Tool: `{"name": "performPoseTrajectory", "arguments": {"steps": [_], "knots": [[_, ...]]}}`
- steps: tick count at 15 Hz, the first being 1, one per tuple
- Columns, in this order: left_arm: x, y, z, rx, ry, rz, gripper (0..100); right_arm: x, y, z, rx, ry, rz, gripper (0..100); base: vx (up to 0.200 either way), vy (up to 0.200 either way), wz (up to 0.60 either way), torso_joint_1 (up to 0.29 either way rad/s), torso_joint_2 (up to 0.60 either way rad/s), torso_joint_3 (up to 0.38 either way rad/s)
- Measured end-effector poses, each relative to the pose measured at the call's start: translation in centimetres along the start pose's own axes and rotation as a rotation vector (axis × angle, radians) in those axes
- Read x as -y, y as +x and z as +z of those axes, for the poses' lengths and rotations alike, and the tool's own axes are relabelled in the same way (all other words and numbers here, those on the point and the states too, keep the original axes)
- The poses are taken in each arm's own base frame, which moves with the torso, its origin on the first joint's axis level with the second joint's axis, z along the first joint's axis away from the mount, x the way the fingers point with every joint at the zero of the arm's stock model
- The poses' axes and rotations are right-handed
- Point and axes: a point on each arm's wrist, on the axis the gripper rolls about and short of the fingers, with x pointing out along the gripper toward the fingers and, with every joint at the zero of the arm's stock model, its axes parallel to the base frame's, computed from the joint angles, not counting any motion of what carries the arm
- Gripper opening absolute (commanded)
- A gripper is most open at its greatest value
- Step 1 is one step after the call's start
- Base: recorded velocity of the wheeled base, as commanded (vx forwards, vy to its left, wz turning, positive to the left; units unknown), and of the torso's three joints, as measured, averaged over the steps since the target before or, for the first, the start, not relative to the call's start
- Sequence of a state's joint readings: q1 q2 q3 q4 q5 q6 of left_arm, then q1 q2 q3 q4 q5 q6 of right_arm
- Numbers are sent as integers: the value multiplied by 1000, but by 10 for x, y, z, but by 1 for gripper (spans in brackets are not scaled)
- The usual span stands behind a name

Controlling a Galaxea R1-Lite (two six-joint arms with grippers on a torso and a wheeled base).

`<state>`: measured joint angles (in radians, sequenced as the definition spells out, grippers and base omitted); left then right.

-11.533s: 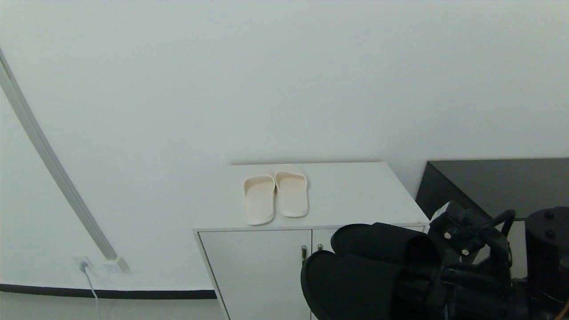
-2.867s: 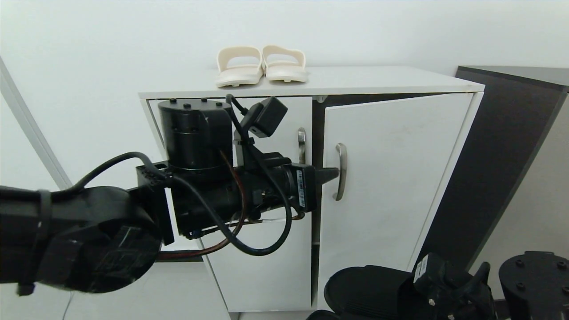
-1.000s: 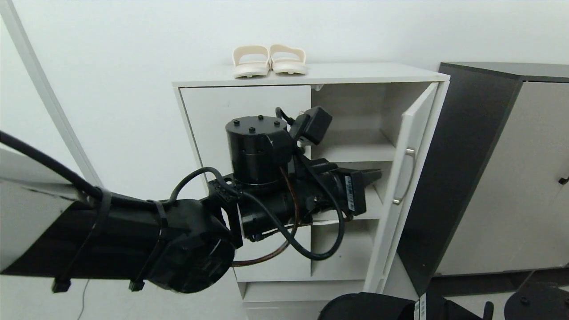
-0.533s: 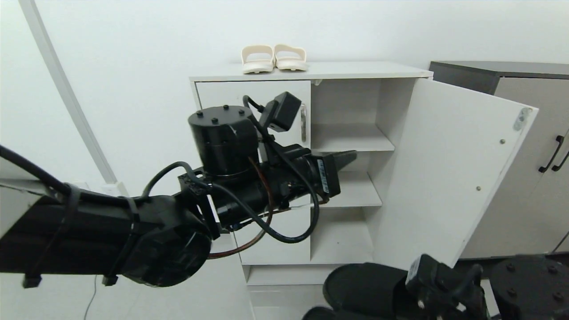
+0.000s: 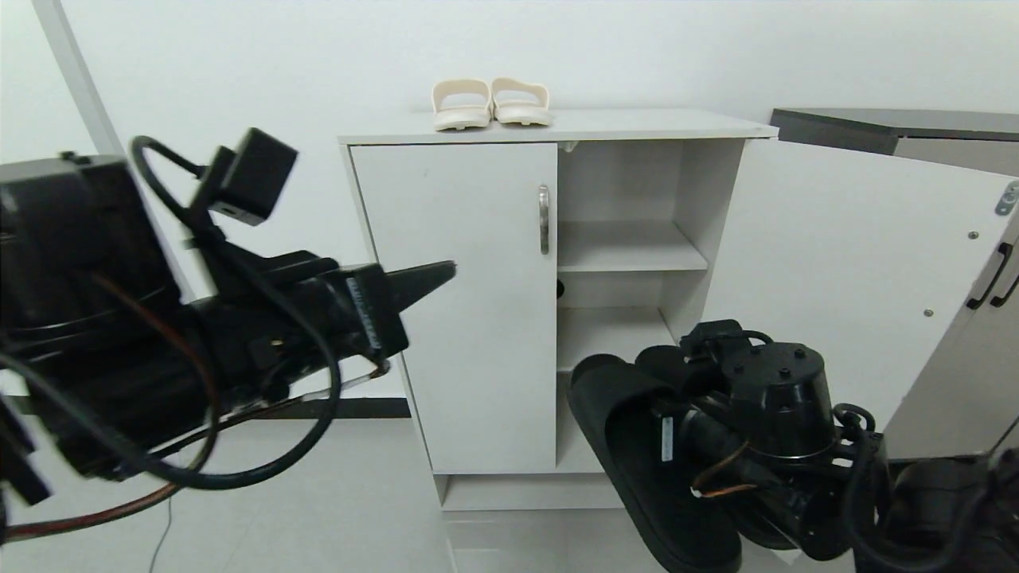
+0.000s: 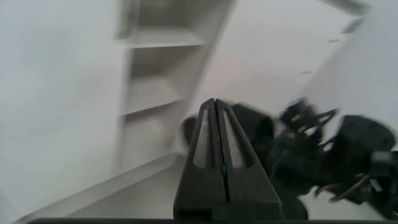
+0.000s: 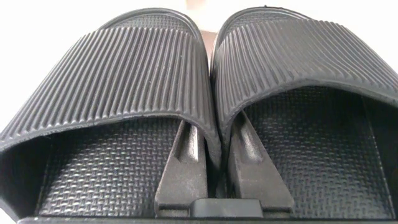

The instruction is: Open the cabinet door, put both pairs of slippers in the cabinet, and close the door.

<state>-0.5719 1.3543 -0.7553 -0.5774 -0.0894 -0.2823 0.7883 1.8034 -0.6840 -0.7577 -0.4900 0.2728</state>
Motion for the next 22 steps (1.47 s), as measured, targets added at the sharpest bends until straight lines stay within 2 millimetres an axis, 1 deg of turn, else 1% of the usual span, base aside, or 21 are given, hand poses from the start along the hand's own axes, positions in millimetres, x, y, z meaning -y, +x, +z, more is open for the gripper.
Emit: {"name": "performPoseTrajectory", "arguments": {"steps": [1, 3, 5, 6, 8, 10, 11, 13, 15, 16, 17, 18, 20, 22], "knots": [[-1, -21, 1, -10, 45, 72, 0, -1, 8, -3, 10, 4, -31, 0, 0, 0, 0, 0, 0, 0], [-9, -65, 1, -1, 140, 191, 0, -1, 16, -10, -2, -6, -68, 0, 0, 0, 0, 0, 0, 0], [-15, -114, -6, 44, 185, 341, 0, -2, 19, -13, -11, -12, -73, 0, 0, 0, 0, 0, 0, 0], [-18, -136, -14, 67, 196, 419, 0, -2, 20, -14, -13, -13, -74, 0, 0, 0, 0, 0, 0, 0], [-19, -176, -39, 112, 209, 566, 0, -2, 21, -16, -15, -14, -75, 0, 0, 0, 0, 0, 0, 0], [-17, -204, -72, 146, 215, 660, 0, -3, 21, -16, -16, -15, -73, 0, 0, 0, 0, 0, 0, 0], [-16, -217, -92, 151, 215, 702, 0, -4, 20, -17, -16, -17, -68, 0, 0, 0, 0, 0, 0, 0], [-15, -232, -128, 137, 208, 783, 0, -6, 19, -18, -19, -20, -63, 0, 0, 0, 0, 0, 0, 0], [-19, -237, -157, 138, 210, 819, 0, -8, 18, -21, -26, -26, -56, 0, 0, 0, 0, 0, 0, 0], [-21, -236, -169, 114, 227, 779, 0, -8, 18, -21, -26, -25, -56, 0, 0, 0, 0, 0, 0, 0], [-21, -236, -177, 97, 251, 687, 0, -8, 18, -21, -28, -27, -54, 0, 0, 0, 0, 0, 0, 0], [-21, -236, -182, 79, 271, 632, 0, -9, 18, -22, -29, -28, -53, 0, 0, 0, 0, 0, 0, 0], [-20, -237, -185, 84, 297, 612, 0, -10, 17, -22, -30, -32, -47, 0, 0, 0, 0, 0, 0, 0], [-20, -237, -186, 99, 279, 612, 0, -13, 18, -19, -20, -37, -46, 0, 0, 0, 0, 0, 0, 0]]}}
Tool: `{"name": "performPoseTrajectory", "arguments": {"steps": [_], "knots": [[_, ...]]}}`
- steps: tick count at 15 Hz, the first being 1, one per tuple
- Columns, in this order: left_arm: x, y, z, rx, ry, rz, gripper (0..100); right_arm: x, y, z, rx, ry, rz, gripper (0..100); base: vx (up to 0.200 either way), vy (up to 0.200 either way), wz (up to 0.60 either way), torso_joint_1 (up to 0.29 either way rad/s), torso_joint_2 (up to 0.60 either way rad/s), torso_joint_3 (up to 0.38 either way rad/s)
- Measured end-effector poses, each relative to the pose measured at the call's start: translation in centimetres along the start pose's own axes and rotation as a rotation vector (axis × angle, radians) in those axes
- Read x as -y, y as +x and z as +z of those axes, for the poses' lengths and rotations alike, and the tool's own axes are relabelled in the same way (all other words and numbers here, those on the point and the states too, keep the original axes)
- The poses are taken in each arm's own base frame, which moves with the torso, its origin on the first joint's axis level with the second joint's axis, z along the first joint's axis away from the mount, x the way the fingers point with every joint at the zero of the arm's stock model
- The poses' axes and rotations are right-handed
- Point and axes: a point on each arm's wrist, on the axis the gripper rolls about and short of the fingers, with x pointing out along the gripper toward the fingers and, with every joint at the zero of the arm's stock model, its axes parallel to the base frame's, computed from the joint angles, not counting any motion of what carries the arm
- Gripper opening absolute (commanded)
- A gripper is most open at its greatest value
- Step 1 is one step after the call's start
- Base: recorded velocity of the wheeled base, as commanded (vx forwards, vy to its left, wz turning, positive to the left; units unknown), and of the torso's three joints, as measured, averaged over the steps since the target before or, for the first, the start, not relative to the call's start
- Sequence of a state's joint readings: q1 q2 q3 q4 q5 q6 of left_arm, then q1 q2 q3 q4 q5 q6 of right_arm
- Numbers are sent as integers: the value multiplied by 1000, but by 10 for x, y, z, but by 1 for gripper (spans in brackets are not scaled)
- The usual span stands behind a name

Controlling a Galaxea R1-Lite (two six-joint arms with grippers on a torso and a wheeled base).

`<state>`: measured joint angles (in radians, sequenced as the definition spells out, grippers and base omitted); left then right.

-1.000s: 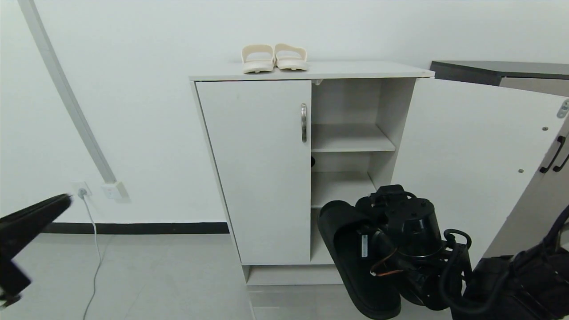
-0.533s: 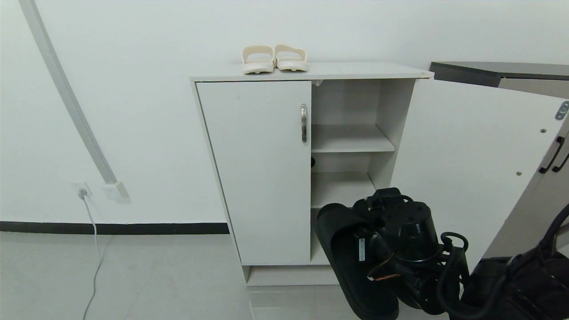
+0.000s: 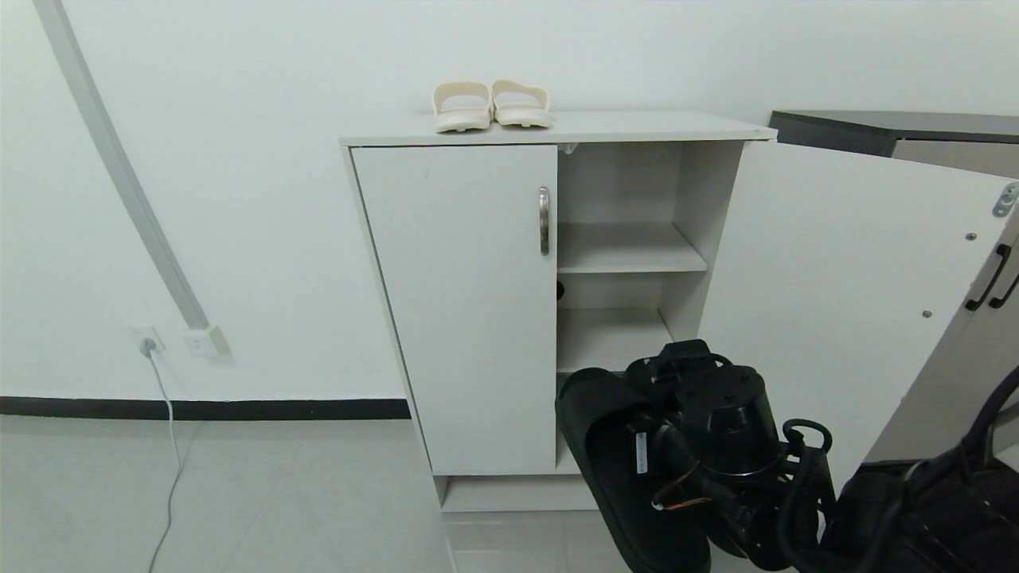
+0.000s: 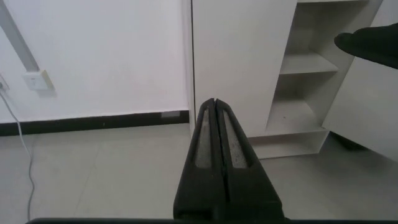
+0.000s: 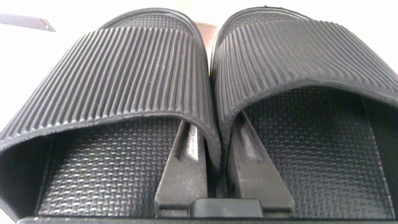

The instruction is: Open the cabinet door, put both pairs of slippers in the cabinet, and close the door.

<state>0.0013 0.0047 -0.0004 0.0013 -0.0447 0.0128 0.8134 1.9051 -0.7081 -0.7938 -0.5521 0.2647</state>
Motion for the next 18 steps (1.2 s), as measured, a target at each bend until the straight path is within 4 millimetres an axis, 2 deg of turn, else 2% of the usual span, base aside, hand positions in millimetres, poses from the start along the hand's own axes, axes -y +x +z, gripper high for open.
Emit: {"name": "performPoseTrajectory", "arguments": {"steps": [3, 6, 8, 11, 18], "knots": [[0, 0, 0, 6, -6, 1, 0, -8, 9, 4, 36, 5, -82, 0, 0, 0, 0, 0, 0, 0], [0, -1, 0, 8, -5, 2, 0, -18, 29, -1, 58, 24, -180, 0, 0, 0, 0, 0, 0, 0], [0, -1, 0, 8, -5, 1, 0, -22, 39, -8, 48, 20, -191, 0, 0, -200, 0, 2, 5, 2], [0, -1, 0, 8, -6, 2, 0, -23, 44, -14, 35, 10, -197, 0, 0, -200, 0, -1, 1, 4], [0, -1, 0, 8, -12, 1, 0, -24, 47, -13, 41, 14, -203, 0, 0, 0, 0, 0, 0, 0]]}}
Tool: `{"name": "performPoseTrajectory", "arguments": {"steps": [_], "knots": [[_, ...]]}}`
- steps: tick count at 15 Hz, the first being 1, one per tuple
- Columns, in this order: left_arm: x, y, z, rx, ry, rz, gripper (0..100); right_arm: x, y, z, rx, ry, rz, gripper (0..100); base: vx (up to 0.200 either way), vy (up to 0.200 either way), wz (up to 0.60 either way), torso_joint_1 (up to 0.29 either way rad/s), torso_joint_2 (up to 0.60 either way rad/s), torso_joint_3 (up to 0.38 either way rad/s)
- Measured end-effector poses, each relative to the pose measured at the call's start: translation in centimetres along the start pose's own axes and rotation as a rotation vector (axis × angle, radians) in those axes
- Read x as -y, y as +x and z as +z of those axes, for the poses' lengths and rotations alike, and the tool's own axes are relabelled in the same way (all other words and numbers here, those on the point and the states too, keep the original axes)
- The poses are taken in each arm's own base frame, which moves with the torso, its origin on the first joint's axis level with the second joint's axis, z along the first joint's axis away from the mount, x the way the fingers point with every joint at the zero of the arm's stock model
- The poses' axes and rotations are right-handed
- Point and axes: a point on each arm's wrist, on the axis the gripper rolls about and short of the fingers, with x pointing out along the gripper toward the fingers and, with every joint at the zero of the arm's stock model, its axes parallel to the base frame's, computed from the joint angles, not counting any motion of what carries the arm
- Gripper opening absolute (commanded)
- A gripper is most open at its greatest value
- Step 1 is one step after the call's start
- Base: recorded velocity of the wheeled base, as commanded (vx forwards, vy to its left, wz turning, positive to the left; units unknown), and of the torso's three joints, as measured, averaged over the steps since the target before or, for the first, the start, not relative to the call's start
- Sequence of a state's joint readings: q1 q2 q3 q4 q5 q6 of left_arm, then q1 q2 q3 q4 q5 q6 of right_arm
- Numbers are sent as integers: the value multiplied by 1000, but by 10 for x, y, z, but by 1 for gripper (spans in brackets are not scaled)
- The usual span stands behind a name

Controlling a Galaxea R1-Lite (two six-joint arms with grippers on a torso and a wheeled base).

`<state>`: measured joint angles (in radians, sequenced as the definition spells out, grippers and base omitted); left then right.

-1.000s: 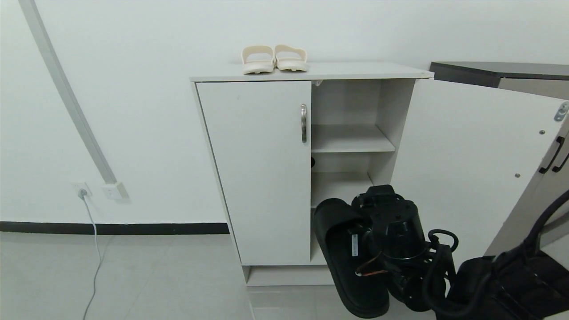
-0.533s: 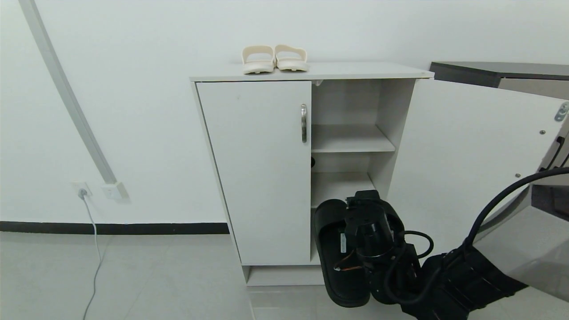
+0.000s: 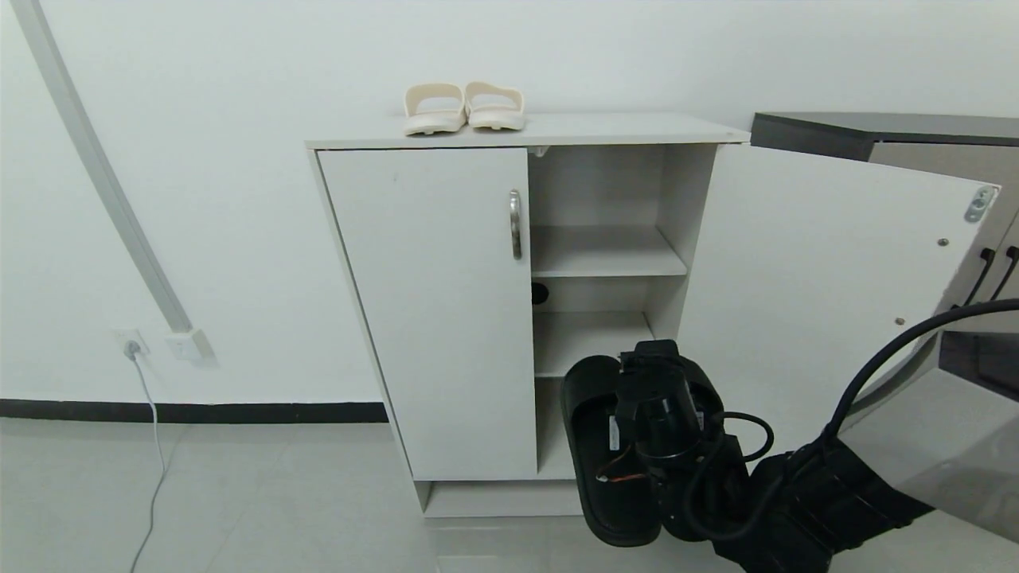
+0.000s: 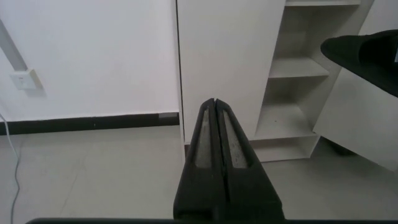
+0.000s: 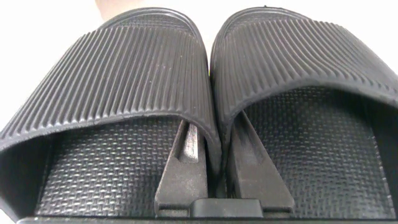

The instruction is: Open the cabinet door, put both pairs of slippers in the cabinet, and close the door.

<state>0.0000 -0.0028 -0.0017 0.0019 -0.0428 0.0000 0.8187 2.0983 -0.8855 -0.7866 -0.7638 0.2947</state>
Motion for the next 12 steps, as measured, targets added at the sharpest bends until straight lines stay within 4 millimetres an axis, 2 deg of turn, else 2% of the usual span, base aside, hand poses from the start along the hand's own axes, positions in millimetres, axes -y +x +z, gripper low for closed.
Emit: {"name": "performPoseTrajectory", "arguments": {"steps": [3, 5, 9, 12], "knots": [[0, 0, 0, 0, 1, 1, 0, -1, 3, -4, -8, 1, 15, 0, 0, 0, 0, 0, 0, 0], [0, 0, 0, 0, 2, 1, 0, -9, 8, -9, -11, 13, 87, 0, 0, 0, 0, 0, 0, 0], [0, 0, 0, -1, 5, -4, 0, -9, 47, -20, -13, 57, 52, 0, 0, 0, 0, 0, 0, 0], [0, 0, 0, -1, 5, -4, 0, -6, 60, -32, -34, 47, 28, 0, 0, 0, 0, 0, 0, 0]]}}
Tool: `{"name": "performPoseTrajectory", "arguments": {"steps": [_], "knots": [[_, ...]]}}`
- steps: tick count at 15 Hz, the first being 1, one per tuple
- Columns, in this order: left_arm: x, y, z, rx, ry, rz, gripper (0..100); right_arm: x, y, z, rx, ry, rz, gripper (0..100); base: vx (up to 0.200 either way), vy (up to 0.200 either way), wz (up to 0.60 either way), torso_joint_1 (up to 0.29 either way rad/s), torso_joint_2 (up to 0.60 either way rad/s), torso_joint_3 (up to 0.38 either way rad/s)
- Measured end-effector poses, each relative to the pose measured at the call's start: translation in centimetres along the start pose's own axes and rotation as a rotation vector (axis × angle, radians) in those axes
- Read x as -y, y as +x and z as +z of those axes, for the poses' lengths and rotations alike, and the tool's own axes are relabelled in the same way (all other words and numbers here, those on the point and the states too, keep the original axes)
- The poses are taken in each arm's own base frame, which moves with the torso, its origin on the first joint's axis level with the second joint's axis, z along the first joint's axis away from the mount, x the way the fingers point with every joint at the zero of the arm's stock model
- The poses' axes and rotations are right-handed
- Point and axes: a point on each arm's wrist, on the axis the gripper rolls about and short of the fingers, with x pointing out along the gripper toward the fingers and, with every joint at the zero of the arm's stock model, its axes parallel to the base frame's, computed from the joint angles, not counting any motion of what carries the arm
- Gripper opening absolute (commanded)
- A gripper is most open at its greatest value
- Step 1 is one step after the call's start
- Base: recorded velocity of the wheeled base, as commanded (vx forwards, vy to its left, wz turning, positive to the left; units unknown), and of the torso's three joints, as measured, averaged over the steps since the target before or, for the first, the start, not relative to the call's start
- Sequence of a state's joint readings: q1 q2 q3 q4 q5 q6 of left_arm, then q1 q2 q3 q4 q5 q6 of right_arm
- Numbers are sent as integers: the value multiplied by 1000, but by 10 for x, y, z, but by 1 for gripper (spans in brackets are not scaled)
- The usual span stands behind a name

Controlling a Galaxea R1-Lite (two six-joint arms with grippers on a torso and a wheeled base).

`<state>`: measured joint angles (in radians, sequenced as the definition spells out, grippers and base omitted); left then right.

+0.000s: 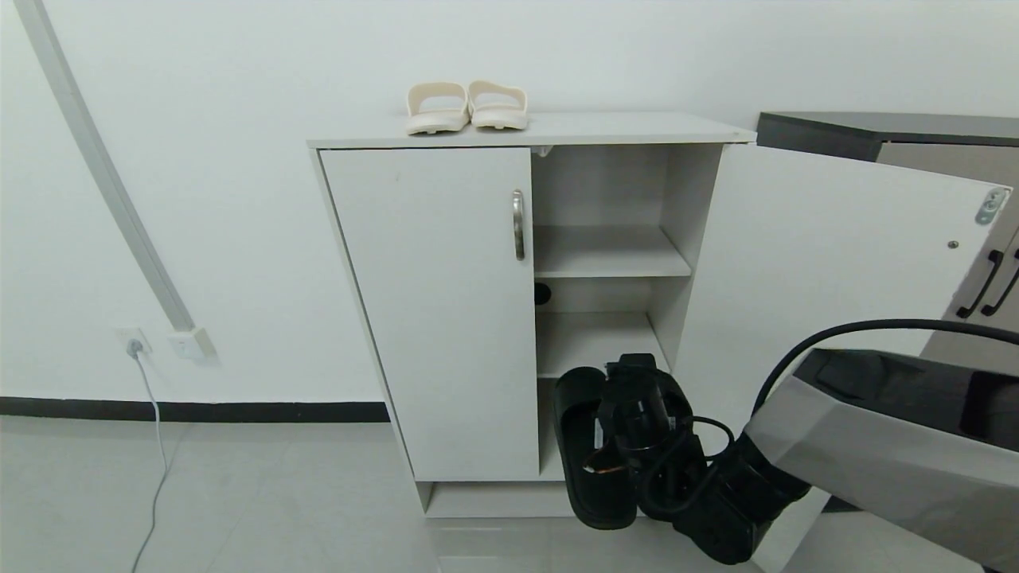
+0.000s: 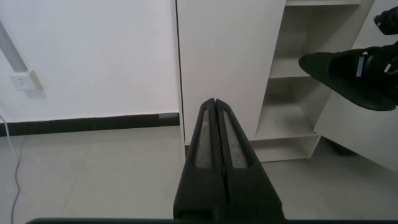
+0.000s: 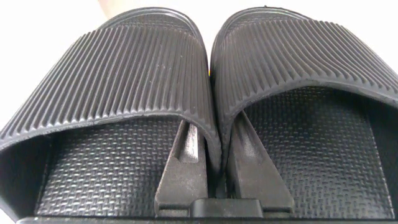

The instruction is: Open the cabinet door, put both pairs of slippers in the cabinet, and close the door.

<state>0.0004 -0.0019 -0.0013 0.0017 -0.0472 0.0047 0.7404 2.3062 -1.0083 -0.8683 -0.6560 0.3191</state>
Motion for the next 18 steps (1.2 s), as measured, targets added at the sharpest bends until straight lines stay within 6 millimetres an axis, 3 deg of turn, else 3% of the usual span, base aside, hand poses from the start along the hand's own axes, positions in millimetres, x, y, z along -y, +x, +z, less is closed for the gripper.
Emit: {"name": "performPoseTrajectory", "arguments": {"steps": [5, 13, 18], "knots": [[0, 0, 0, 0, 0, 0, 0, 3, 12, -10, -16, -3, -23, 0, 0, 0, 0, 0, 0, -19], [0, 0, 0, -1, -1, -1, 0, 9, 23, -15, -24, -2, -44, 0, 0, 0, 0, 4, 3, -180], [0, 0, 0, 0, -3, 1, 0, 6, 26, -11, 73, 45, -35, 0, 0, 0, 0, 4, 3, -196]]}}
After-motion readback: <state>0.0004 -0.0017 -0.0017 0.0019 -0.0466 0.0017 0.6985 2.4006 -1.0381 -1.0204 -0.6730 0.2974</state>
